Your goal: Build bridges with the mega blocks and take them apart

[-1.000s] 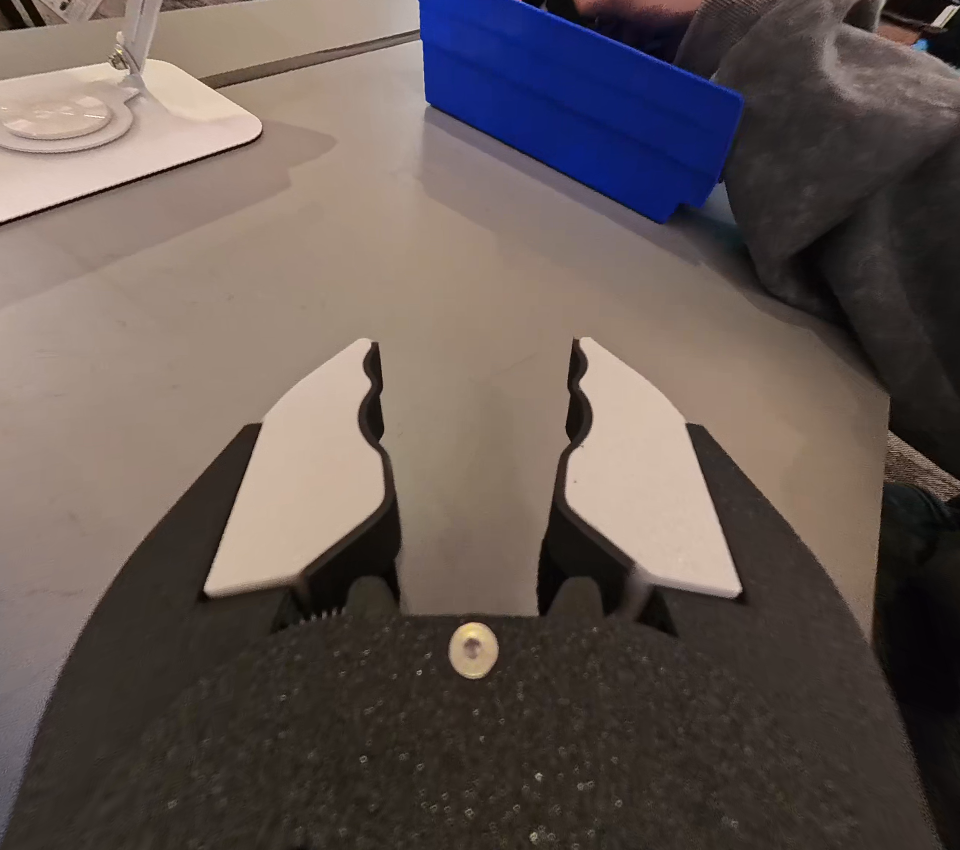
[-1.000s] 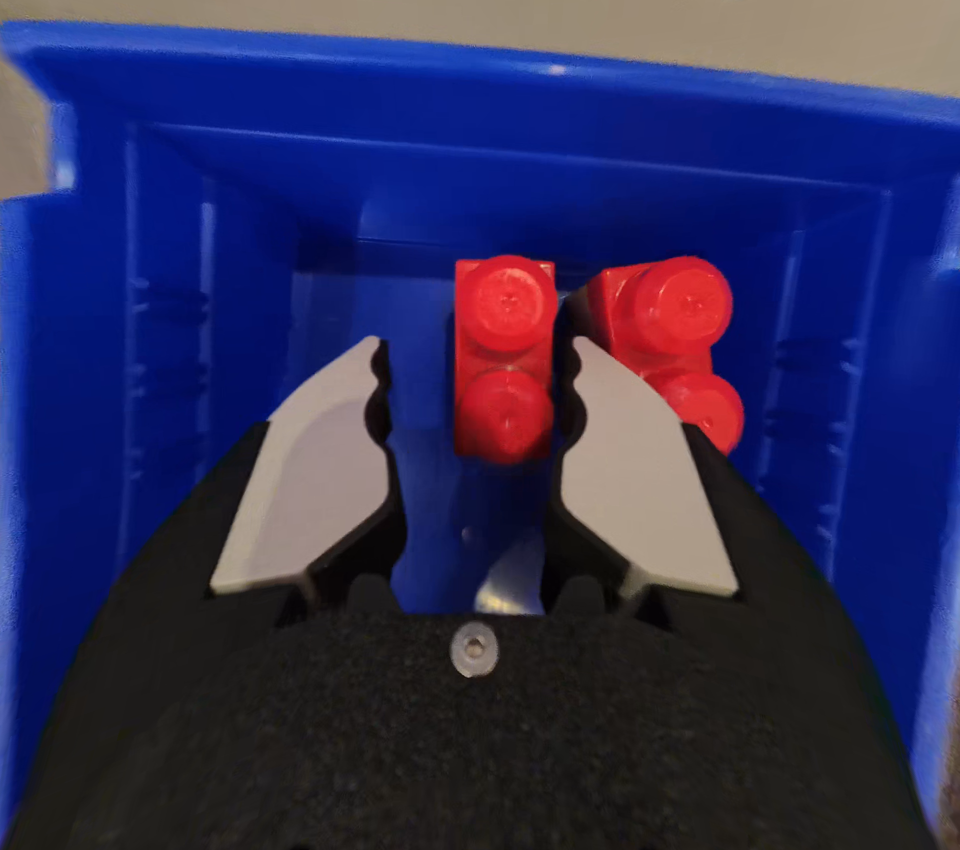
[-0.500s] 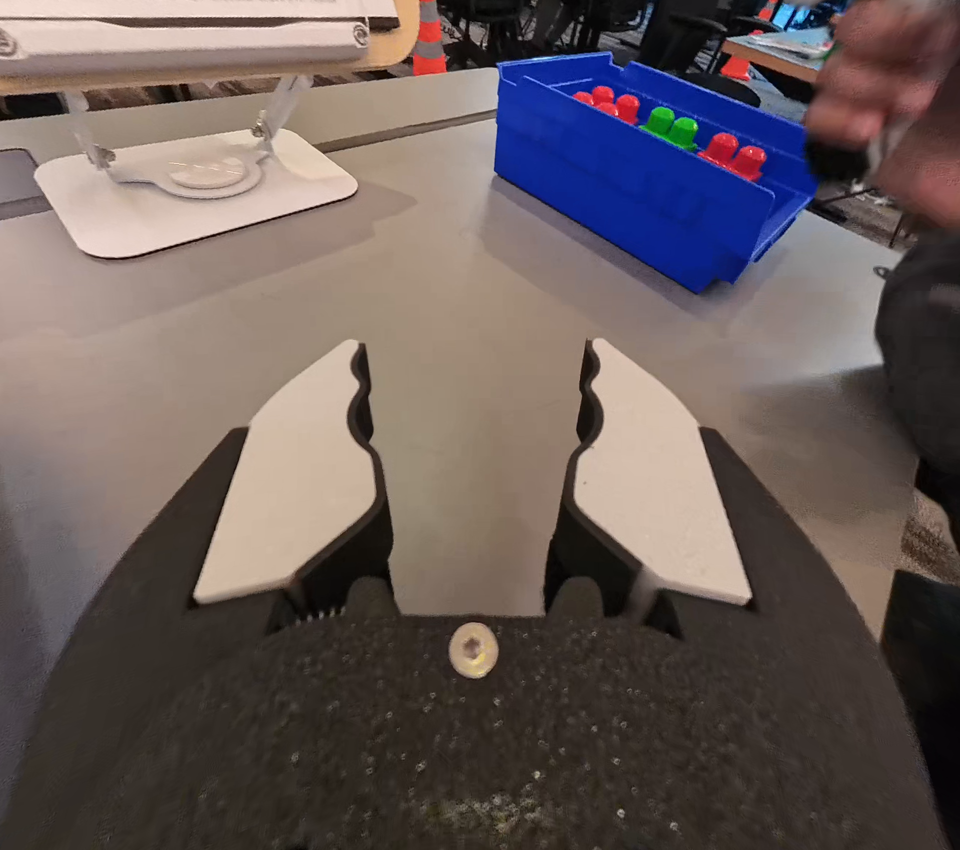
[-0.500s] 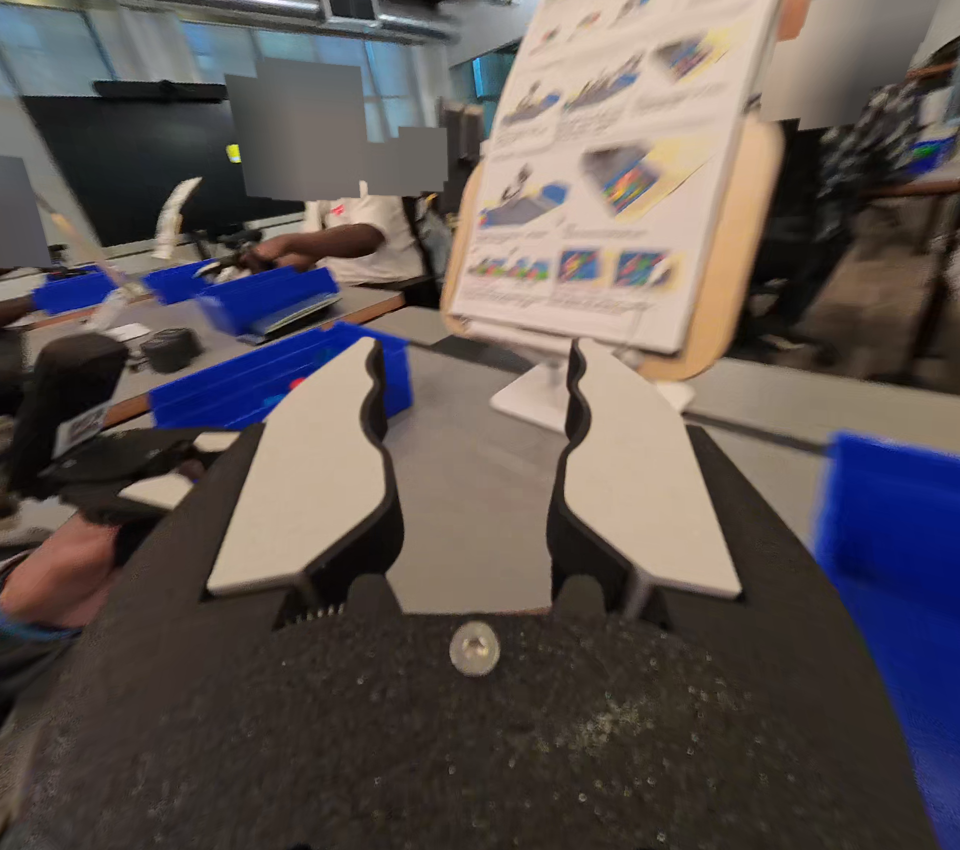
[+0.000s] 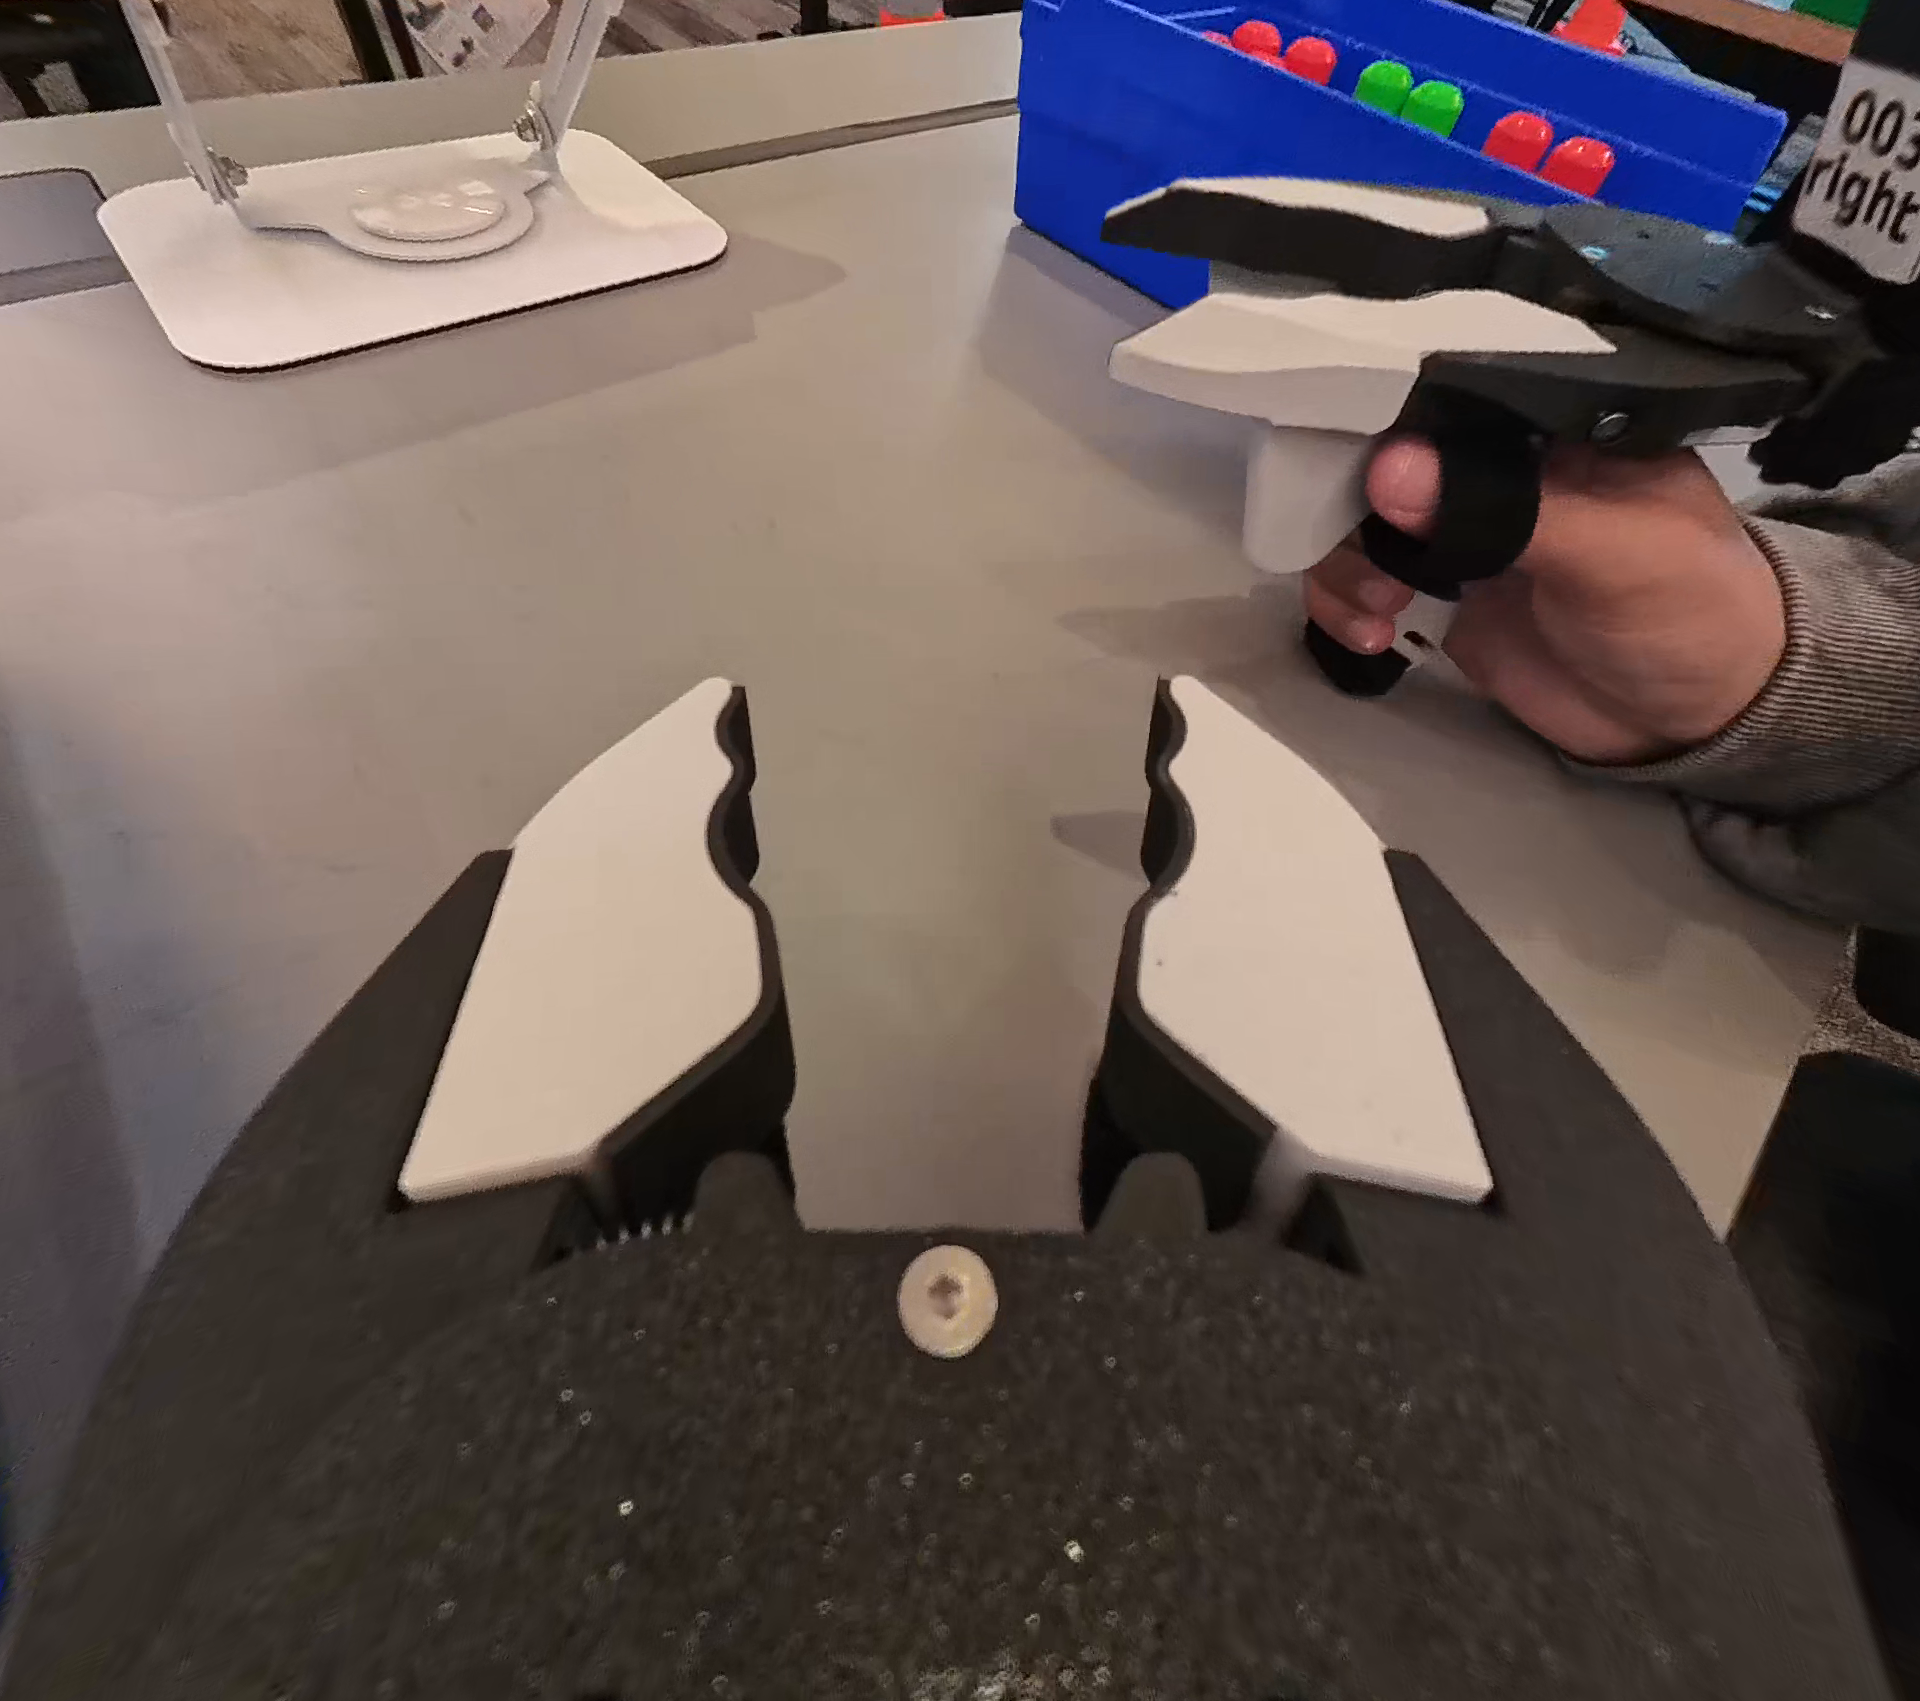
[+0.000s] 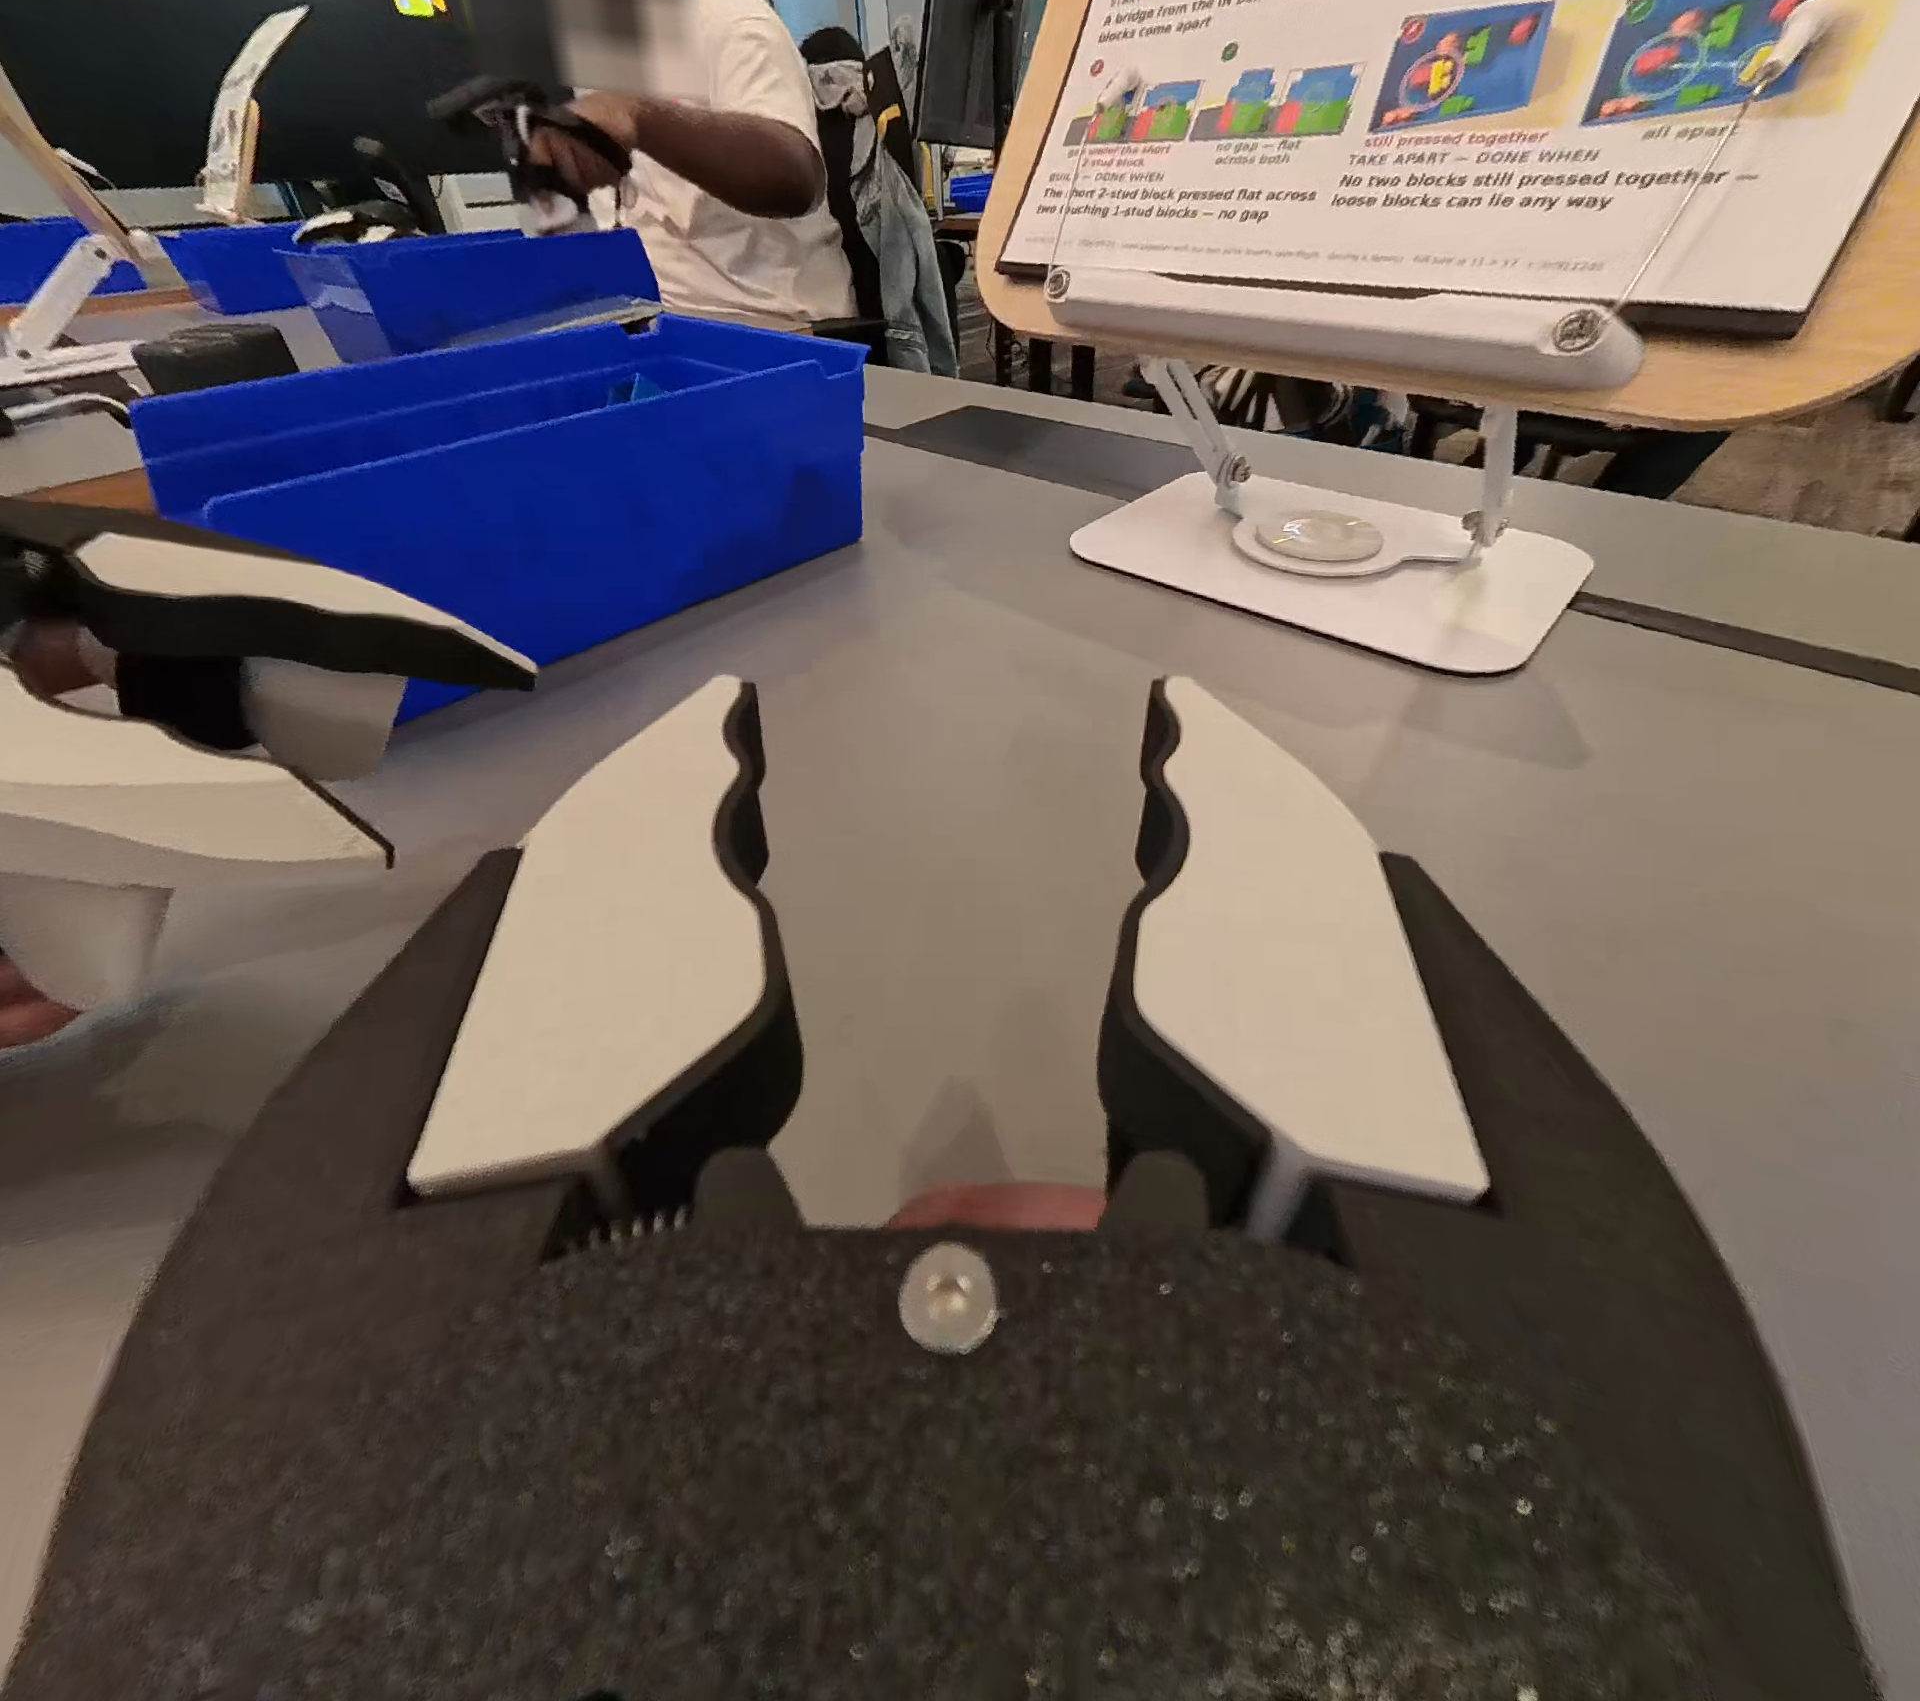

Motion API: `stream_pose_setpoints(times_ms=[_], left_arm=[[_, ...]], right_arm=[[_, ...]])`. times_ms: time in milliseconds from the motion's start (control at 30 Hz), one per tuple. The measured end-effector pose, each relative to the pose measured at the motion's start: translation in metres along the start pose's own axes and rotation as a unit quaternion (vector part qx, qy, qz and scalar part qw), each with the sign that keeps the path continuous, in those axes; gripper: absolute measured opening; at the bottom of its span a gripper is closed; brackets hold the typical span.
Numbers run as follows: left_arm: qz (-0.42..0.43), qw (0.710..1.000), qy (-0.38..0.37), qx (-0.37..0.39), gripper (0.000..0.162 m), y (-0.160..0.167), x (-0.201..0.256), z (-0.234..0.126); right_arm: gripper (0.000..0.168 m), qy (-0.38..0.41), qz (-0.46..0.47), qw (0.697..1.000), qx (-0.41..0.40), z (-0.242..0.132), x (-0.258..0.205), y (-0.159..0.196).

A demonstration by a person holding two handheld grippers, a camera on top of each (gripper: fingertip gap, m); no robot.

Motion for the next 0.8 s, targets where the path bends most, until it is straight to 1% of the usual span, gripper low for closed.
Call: stream_pose_setpoints(times_ms=[100, 300, 400, 467, 567, 633, 700, 767, 800], left_arm=[[-0.003, 1.0, 0.0, -0.005, 0.072, 0.001, -0.001, 0.002], [-0.013, 1.0, 0.013, -0.016, 0.072, -0.003, -0.002, 0.001], [-0.008, 1.0, 0.019, -0.01, 0.073, -0.023, 0.002, -0.017], [-0.001, 1.0, -0.004, -0.015, 0.075, -0.041, -0.003, -0.043], [-0.017, 0.996, -0.078, -0.044, 0.074, -0.062, -0.036, -0.094], [-0.068, 0.985, -0.138, -0.075, 0.074, -0.068, -0.072, -0.122], [-0.11, 0.97, -0.189, -0.104, 0.077, -0.07, -0.11, -0.134], [-0.14, 0.954, -0.234, -0.125, 0.078, -0.065, -0.147, -0.132], [-0.155, 0.948, -0.244, -0.135, 0.079, -0.06, -0.163, -0.125]], right_arm=[[0.068, 0.007, -0.029, 0.999, 0.013, -0.002, -0.001, -0.001], [0.068, -0.003, -0.027, 1.0, 0.003, -0.002, -0.002, 0.0], [0.067, -0.002, -0.026, 1.0, 0.0, -0.001, -0.002, 0.001], [0.065, -0.005, -0.025, 1.0, -0.003, 0.0, -0.002, 0.002], [0.063, -0.006, -0.022, 1.0, 0.0, -0.001, -0.001, 0.002], [0.062, -0.008, -0.021, 1.0, -0.002, -0.001, -0.001, 0.002], [0.061, -0.012, -0.02, 1.0, -0.007, 0.0, -0.002, 0.002], [0.061, -0.019, -0.021, 1.0, -0.009, 0.001, -0.004, 0.002], [0.061, -0.02, -0.023, 0.999, -0.009, 0.001, -0.005, 0.003]])
Point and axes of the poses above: each gripper's, where its closed fingertips meet, z out along the fingers, y out of its underside, x = y × z across the jaws, the point moved 10 cm from there along -z, back along the fingers, and after that the axes turned 11 degrees about y, right-handed, at the moved point
